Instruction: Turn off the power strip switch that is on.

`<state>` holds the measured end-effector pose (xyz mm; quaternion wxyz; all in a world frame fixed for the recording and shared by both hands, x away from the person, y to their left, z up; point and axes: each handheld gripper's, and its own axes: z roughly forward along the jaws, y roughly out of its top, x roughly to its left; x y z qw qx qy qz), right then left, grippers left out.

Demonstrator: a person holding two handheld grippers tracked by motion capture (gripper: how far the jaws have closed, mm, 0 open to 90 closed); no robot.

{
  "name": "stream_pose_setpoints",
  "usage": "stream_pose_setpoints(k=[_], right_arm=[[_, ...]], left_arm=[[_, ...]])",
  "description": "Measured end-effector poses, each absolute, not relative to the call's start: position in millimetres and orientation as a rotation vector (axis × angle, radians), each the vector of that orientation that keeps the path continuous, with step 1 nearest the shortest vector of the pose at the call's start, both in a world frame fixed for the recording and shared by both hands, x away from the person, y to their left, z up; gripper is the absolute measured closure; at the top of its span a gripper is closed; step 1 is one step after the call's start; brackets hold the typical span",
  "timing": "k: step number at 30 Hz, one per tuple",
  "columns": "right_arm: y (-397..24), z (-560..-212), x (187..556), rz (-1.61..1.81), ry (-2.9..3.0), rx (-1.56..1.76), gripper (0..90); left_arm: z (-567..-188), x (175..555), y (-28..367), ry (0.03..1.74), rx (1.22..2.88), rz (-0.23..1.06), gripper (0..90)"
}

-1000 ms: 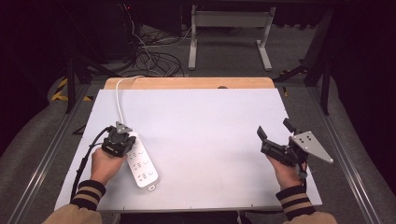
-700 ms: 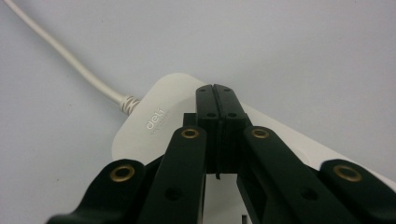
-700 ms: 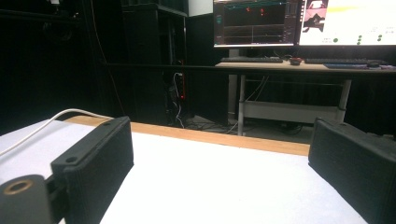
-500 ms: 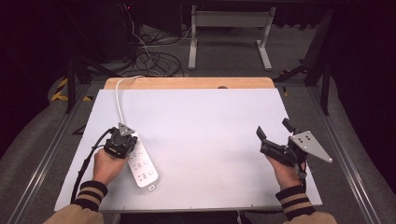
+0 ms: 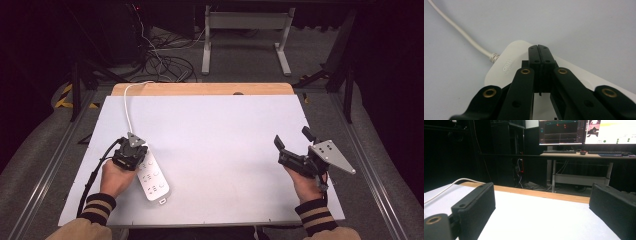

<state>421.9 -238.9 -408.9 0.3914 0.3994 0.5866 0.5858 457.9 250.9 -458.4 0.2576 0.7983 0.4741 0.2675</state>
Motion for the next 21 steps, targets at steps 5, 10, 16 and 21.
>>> stream_pose_setpoints(k=[5, 10, 16, 21], right_arm=[[-238.6, -408.7, 422.0, 1.49, 1.49, 1.012, 7.1], [-238.4, -408.4, 421.6, 1.491, 1.487, 1.012, 7.1], [-238.1, -408.3, 421.3, 1.495, 1.487, 1.014, 7.1], [-238.6, -408.5, 421.5, 1.495, 1.485, 1.018, 7.1]], left_arm=[[-459.5, 457.6, 248.6, 1.278, 2.176, 0.727, 90.0], [-459.5, 458.5, 248.9, 1.273, 2.181, 0.712, 90.0], [-459.8, 457.8, 248.2, 1.266, 2.185, 0.727, 90.0], [-459.9, 457.6, 248.6, 1.259, 2.187, 0.732, 90.0]])
